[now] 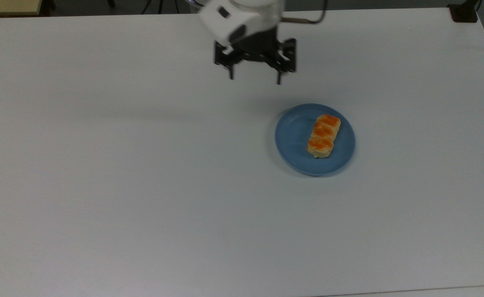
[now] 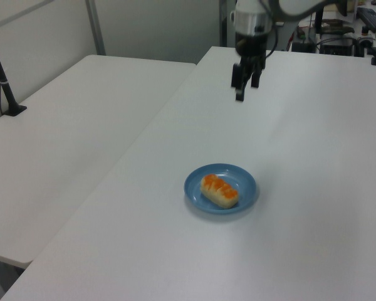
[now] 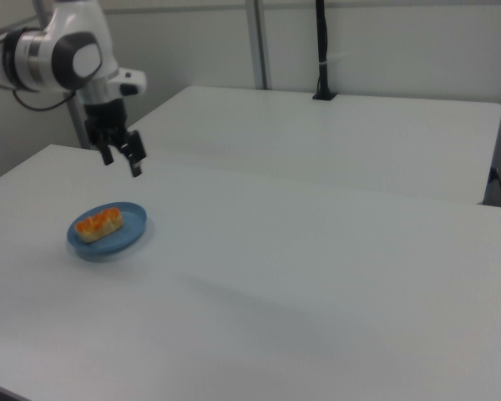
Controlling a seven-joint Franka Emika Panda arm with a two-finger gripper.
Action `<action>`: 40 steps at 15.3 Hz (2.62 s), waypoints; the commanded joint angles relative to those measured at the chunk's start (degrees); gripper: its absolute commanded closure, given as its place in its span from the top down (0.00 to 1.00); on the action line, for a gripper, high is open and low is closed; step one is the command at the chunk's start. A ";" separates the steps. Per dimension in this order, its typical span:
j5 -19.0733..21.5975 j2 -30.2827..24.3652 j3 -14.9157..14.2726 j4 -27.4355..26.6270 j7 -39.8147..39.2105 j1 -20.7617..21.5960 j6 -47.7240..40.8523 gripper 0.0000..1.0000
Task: Put the bread on the table
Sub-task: 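Move the open gripper down over the bread roll on the blue plate, then close the gripper on the orange-topped bread roll and lift it, then carry the held bread roll away from the plate across the table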
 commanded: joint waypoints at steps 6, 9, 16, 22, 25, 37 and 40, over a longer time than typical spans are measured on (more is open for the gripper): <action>0.41 11.47 -0.29 -0.05 19.60 10.37 11.73 1.00; -0.03 14.02 0.59 -0.14 21.44 10.37 16.38 1.00; -2.40 17.36 2.26 -0.22 26.18 11.42 21.21 1.00; -4.86 18.95 2.35 -0.40 27.69 11.43 22.73 0.47; -4.77 18.77 2.35 -0.23 26.82 11.25 22.64 0.27; 1.29 2.08 -9.40 -1.71 -25.42 -1.74 -7.32 0.31; 1.20 1.63 -21.60 -4.53 -40.65 -2.46 -6.54 0.32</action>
